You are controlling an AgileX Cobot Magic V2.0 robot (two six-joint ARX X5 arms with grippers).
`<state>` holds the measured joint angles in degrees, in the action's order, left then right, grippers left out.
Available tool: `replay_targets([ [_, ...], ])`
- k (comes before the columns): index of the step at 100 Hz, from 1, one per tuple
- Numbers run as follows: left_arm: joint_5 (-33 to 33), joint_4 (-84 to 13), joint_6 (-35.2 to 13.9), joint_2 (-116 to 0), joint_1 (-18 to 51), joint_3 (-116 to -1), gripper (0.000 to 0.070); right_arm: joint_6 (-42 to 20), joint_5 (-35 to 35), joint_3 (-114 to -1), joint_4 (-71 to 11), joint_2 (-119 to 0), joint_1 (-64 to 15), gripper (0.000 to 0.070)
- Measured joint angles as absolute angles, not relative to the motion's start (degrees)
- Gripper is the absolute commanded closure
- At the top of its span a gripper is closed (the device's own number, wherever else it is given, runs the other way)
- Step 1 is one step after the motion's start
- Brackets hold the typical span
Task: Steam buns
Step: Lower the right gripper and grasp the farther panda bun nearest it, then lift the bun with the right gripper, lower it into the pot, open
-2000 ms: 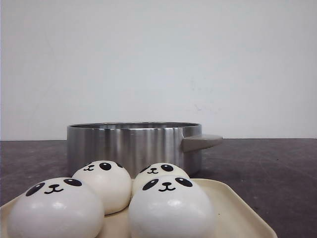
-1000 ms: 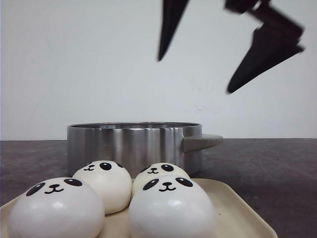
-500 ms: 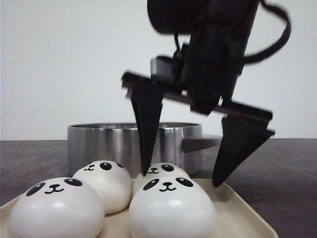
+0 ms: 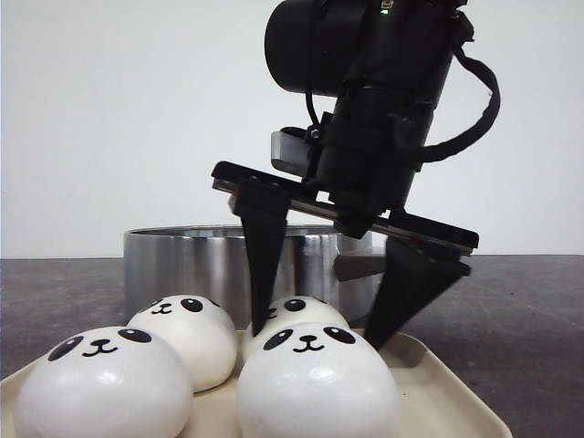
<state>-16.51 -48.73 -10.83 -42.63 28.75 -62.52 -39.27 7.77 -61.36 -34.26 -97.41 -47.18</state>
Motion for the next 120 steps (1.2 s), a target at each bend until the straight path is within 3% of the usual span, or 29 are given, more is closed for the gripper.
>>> replay_targets([
  [10,-16.21,-48.73,-10.41,-42.63,29.04,-62.52,0.0057,-39.29,7.18,-61.45,-34.30,-97.41,-47.18,0.0640],
  [14,-16.19,-48.73,-10.33,-42.63,29.15,-62.52,0.0057,-39.29,7.05,-61.45,-34.46,-97.41,-47.13,0.0700],
  [40,-16.19,-48.73,-10.02,-42.63,29.19,-62.52,0.0057,-37.78,6.46,-61.47,-34.79,-97.17,-47.18,0.0700],
  [55,-16.14,-48.75,-10.02,-42.52,29.17,-62.52,0.0057,-36.12,6.96,-62.37,-39.22,-91.96,-48.58,0.0700],
  [70,-16.14,-48.73,-10.02,-42.37,29.19,-62.52,0.0057,-34.74,10.83,-70.13,-41.89,-83.20,-52.88,0.0700],
  [84,-16.14,-48.56,-10.02,-42.37,29.19,-62.52,0.0057,-31.88,6.22,-80.42,-42.52,-80.25,-54.74,0.0700],
  [93,-16.12,-48.12,-10.02,-42.37,29.28,-62.52,0.0057,-28.84,1.74,-86.63,-42.74,-81.82,-52.42,0.0700],
  [120,-16.01,-47.40,-10.02,-42.41,29.28,-62.52,0.0057,-17.50,0.08,-99.11,-50.98,-98.30,-42.44,0.0700],
])
